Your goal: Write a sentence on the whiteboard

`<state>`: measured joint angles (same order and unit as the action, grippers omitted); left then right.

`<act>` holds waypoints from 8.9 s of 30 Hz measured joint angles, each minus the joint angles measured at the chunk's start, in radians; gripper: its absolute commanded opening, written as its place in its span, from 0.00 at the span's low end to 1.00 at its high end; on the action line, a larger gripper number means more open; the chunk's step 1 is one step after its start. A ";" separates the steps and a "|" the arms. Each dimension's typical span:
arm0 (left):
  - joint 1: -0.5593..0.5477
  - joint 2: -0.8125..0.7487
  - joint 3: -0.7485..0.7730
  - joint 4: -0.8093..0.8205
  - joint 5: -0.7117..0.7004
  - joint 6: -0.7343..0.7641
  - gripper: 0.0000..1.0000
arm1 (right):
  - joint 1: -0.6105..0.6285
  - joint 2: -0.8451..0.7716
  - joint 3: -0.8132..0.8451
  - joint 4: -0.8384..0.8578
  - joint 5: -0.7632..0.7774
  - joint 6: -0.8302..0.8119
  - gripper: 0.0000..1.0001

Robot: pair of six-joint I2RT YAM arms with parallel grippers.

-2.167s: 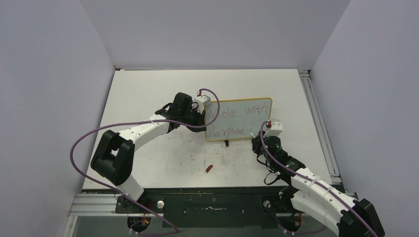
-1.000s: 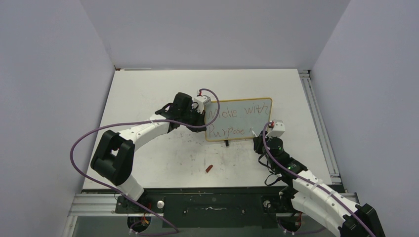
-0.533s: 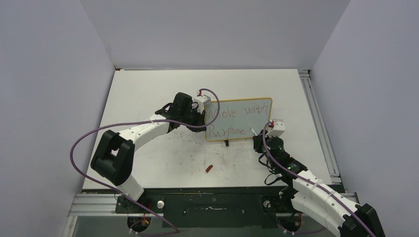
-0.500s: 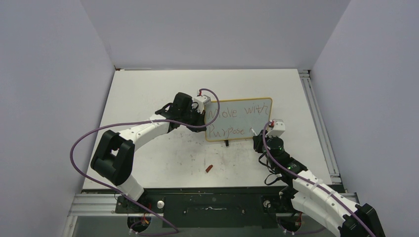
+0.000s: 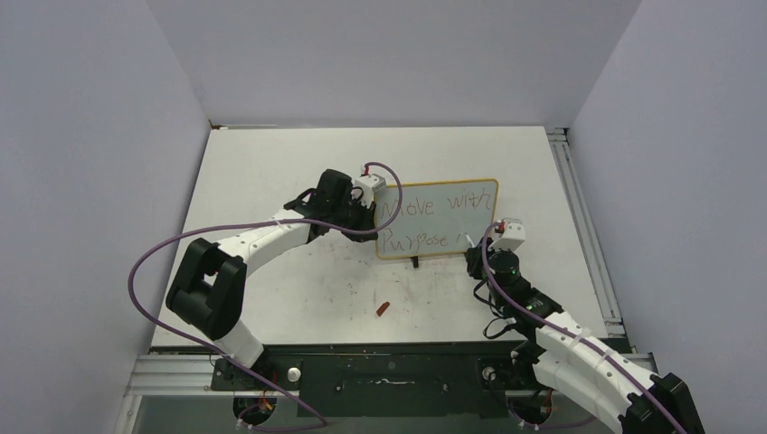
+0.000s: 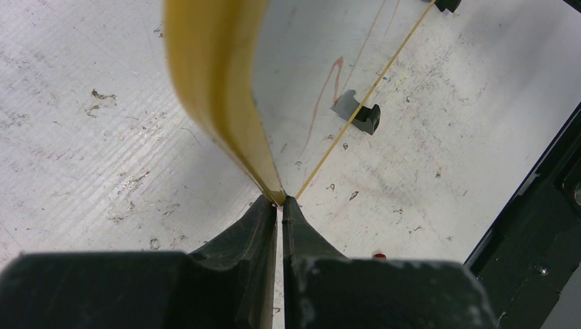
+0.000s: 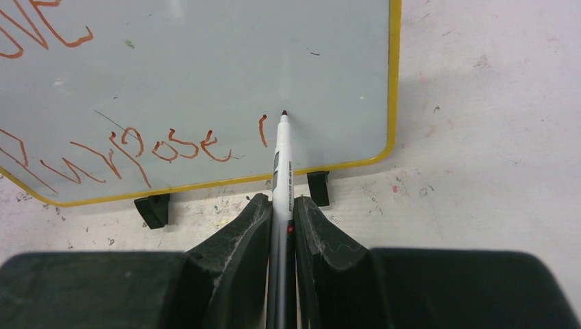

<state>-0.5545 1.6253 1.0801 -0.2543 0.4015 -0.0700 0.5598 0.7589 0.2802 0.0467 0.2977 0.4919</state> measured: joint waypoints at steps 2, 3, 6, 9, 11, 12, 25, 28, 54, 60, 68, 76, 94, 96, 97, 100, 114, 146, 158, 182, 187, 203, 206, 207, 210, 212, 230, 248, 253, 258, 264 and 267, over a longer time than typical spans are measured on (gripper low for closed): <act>0.000 0.000 0.000 0.000 0.000 0.000 0.00 | -0.003 -0.003 0.000 -0.004 0.004 0.002 0.05; 0.000 0.000 0.000 0.000 0.000 0.000 0.00 | -0.004 -0.002 0.000 -0.004 0.004 0.004 0.05; 0.000 0.000 0.000 0.000 0.000 0.000 0.00 | -0.004 0.002 0.000 -0.005 0.003 0.011 0.05; 0.000 0.000 0.000 0.000 0.000 0.000 0.00 | -0.004 0.013 0.000 -0.010 0.000 0.019 0.05; 0.000 0.000 0.000 0.000 0.000 0.000 0.00 | -0.004 0.017 0.000 -0.015 0.000 0.023 0.05; 0.000 0.000 0.000 0.000 0.000 0.000 0.00 | -0.004 0.018 0.000 -0.017 -0.001 0.024 0.05; 0.000 0.000 0.000 0.000 0.000 0.000 0.00 | -0.004 0.049 0.000 -0.039 -0.023 0.053 0.05; 0.000 0.000 0.000 0.000 0.000 0.000 0.00 | -0.004 0.049 0.000 -0.045 -0.024 0.058 0.05; 0.000 0.000 0.004 -0.005 0.000 0.000 0.00 | -0.004 -0.018 -0.017 0.024 -0.085 0.010 0.05; 0.000 0.000 0.004 -0.005 0.000 0.000 0.00 | -0.004 0.003 -0.017 0.033 -0.080 0.006 0.05; 0.000 0.000 0.004 -0.005 0.000 0.000 0.00 | -0.004 0.019 -0.017 0.044 -0.058 0.001 0.05; 0.000 0.000 0.004 -0.005 0.000 0.000 0.00 | -0.004 0.021 -0.017 0.056 -0.039 -0.005 0.05; 0.000 0.000 0.004 -0.005 0.000 0.000 0.00 | -0.005 0.032 -0.017 0.058 -0.006 -0.004 0.05; 0.000 0.000 0.004 -0.005 0.000 0.000 0.00 | -0.006 0.036 -0.017 0.057 -0.003 -0.004 0.05; 0.000 0.000 0.004 -0.005 0.000 0.000 0.00 | -0.007 0.036 -0.017 0.057 -0.002 -0.003 0.05; 0.000 0.000 0.004 -0.005 0.000 0.000 0.00 | -0.010 0.036 -0.017 0.057 0.002 0.000 0.05; 0.000 0.000 0.004 -0.005 0.001 0.000 0.00 | -0.011 -0.051 -0.019 0.048 0.019 0.000 0.05; 0.000 0.000 0.004 -0.005 0.002 0.000 0.00 | -0.018 0.047 -0.019 0.036 0.032 0.007 0.05; 0.000 0.000 0.004 -0.005 0.002 0.000 0.00 | -0.023 0.068 -0.019 0.029 0.020 0.003 0.05; 0.000 0.000 0.005 -0.005 0.002 0.000 0.00 | -0.024 0.031 -0.019 0.031 0.052 0.002 0.05; 0.000 0.000 0.005 -0.005 0.002 0.000 0.00 | -0.024 0.050 -0.019 0.043 0.037 -0.010 0.05; 0.000 0.000 0.005 -0.005 0.002 0.000 0.00 | -0.024 0.058 -0.019 0.043 0.063 -0.003 0.05; 0.000 0.000 0.005 -0.006 0.002 0.000 0.00 | -0.024 0.069 -0.019 0.043 0.070 0.001 0.05; 0.000 0.000 0.005 -0.006 0.002 0.000 0.00 | -0.024 0.074 -0.019 0.043 0.072 0.002 0.05; 0.000 0.000 0.005 -0.006 0.003 0.000 0.00 | -0.024 0.088 -0.019 0.043 0.074 0.003 0.05; 0.000 0.000 0.005 -0.006 0.003 0.000 0.00 | -0.024 0.093 -0.019 0.042 0.074 0.003 0.05; 0.000 0.000 0.006 -0.006 0.003 0.000 0.00 | -0.030 0.072 -0.016 0.046 0.045 -0.008 0.05; 0.000 0.000 0.006 -0.006 0.003 0.000 0.00 | -0.030 0.061 -0.017 0.064 0.039 -0.012 0.05; 0.000 0.000 0.006 -0.006 0.003 0.000 0.00 | -0.030 0.062 -0.016 0.072 0.026 -0.018 0.05; 0.000 0.000 0.006 -0.006 0.003 0.000 0.00 | -0.030 0.062 -0.016 0.072 0.023 -0.024 0.05; 0.000 -0.001 0.006 -0.006 0.003 0.000 0.00 | -0.030 -0.018 -0.020 0.043 0.032 -0.024 0.05; 0.000 -0.003 0.006 -0.006 0.003 0.000 0.00 | -0.030 -0.111 -0.021 0.029 0.048 -0.023 0.05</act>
<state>-0.5545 1.6222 1.0859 -0.2607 0.4042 -0.0700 0.5297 0.6479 0.2592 0.0761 0.3462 0.4694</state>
